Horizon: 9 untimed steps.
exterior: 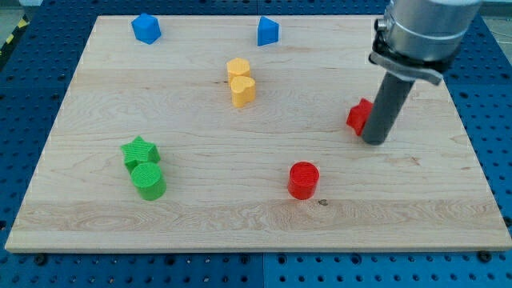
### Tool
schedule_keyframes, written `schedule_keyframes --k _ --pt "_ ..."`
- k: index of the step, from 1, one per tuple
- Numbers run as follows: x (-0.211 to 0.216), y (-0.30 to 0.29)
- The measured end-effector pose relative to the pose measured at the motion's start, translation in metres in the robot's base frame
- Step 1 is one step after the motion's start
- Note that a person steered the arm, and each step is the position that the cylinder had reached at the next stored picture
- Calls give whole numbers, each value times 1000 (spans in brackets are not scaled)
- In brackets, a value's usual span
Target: Separate the red star from the red circle
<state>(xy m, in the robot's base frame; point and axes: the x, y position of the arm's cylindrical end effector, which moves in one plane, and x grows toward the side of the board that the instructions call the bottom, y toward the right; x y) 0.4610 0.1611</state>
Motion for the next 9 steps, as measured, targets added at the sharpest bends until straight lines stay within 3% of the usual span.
schedule_keyframes --k 1,2,3,7,9 --pt "-7 0" --pt "35 -2" --pt "47 -18" --pt "-26 0" --pt "-24 -1"
